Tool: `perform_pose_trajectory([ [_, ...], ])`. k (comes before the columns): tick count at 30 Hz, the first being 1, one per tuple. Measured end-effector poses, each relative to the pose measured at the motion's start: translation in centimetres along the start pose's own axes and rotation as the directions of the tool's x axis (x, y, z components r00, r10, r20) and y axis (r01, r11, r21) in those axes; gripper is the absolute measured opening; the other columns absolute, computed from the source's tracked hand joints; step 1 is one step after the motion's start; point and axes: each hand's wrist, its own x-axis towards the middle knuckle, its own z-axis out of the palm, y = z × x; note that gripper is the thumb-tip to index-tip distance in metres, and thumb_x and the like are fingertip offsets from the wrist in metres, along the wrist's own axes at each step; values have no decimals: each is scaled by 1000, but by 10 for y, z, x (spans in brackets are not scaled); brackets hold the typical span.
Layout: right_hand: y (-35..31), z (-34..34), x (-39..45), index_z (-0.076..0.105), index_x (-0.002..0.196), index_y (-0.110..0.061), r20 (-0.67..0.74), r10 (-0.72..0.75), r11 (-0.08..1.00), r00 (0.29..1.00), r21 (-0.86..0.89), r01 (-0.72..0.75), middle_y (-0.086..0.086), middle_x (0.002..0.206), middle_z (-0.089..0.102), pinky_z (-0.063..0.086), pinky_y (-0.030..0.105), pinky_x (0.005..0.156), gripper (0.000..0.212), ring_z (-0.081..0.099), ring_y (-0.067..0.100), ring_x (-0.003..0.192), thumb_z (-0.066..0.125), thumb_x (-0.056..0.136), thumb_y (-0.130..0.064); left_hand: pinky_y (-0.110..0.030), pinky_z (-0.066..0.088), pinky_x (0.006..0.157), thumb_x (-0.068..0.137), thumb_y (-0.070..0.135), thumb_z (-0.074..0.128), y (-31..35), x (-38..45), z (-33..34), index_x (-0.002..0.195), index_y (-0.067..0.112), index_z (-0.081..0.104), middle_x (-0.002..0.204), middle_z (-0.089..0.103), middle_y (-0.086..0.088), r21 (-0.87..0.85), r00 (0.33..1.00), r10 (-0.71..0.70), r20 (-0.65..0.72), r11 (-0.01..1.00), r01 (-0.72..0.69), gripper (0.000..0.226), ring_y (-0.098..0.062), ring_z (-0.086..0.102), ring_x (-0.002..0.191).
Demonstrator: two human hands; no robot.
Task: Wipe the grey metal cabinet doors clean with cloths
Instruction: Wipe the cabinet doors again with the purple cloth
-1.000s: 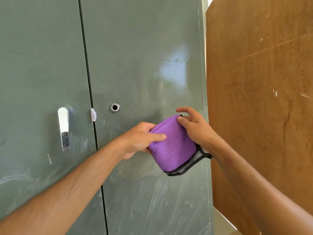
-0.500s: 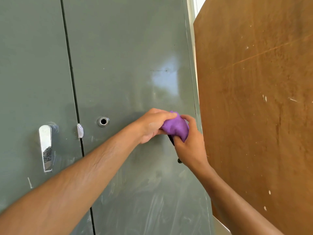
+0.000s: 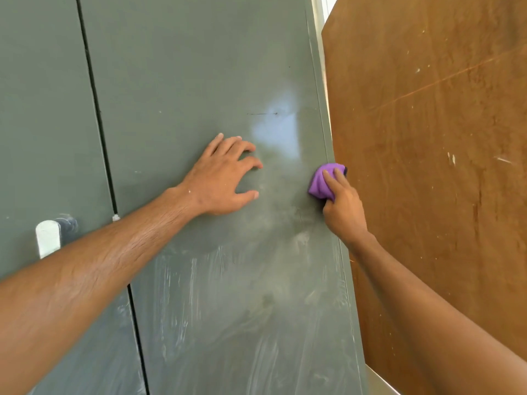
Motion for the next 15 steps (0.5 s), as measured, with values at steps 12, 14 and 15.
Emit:
perform_pose_trajectory([
  [12, -24, 24, -31, 59, 136, -7, -46, -72, 991, 996, -116, 66, 15, 127, 49, 43, 33, 65, 47, 59, 37, 99, 63, 94, -29, -49, -11, 128, 99, 34, 54, -6, -5, 7, 148, 29, 50, 170, 22, -4, 37, 997, 47, 60, 998, -49, 49, -27, 3, 161],
  [14, -23, 25, -69, 59, 136, -10, -4, -213, 961, 977, -183, 209, 10, 124, 51, 40, 29, 57, 57, 61, 32, 83, 58, 96, -50, -46, -8, 129, 98, 19, 53, -6, -6, 3, 146, 26, 53, 169, 26, -4, 4, 997, 60, 57, 998, -60, 49, -26, 7, 161],
  [15, -14, 22, -79, 61, 135, -12, 10, -251, 947, 968, -205, 248, 8, 123, 53, 38, 27, 56, 56, 62, 31, 79, 52, 99, -54, -44, -6, 130, 97, 15, 52, -7, -8, 0, 145, 26, 54, 168, 29, -4, -8, 996, 70, 59, 998, -69, 49, -26, 11, 160],
])
